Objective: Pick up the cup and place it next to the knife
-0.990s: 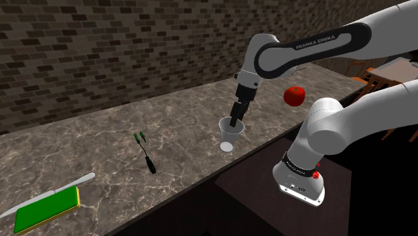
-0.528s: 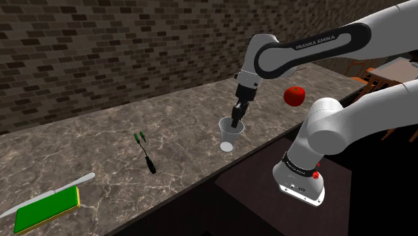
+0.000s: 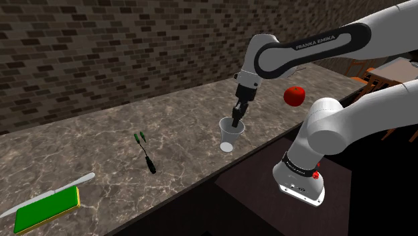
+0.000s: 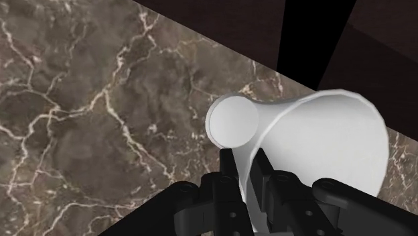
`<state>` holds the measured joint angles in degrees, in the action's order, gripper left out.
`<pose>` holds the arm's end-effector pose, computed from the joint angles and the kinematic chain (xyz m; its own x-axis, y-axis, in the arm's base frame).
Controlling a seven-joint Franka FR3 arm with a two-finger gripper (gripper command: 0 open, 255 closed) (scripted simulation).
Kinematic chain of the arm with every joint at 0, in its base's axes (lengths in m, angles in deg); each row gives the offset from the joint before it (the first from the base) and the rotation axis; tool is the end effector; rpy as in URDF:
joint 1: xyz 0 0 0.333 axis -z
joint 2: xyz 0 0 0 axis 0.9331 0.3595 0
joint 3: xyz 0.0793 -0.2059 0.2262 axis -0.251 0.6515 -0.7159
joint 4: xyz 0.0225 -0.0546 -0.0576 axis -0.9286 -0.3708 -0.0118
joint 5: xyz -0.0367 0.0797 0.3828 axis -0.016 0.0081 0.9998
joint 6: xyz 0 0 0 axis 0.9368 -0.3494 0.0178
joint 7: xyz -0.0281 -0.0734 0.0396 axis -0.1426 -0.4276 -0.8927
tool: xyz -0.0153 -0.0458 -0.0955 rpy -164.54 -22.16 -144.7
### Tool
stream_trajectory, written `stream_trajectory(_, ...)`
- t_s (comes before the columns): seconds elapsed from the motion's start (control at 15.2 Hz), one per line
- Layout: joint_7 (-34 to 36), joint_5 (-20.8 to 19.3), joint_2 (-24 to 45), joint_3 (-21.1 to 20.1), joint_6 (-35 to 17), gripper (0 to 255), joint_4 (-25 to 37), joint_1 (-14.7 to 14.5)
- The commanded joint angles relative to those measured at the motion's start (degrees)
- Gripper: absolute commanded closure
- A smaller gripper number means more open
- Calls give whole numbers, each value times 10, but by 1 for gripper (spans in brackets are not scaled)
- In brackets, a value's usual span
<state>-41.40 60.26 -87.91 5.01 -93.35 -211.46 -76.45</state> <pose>0.2913 0.0366 0.3712 0.9947 0.1010 -0.0209 0.0893 -0.9449 -0.3150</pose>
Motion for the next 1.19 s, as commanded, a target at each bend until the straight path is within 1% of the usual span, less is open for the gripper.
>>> stream_trajectory(0.0,3,-2,-5,0,10,255,5,1)
stream_trajectory(0.53,26,-13,-35,-2,83,255,51,7)
stream_trajectory(1.12,47,-21,-52,-2,157,255,111,8)
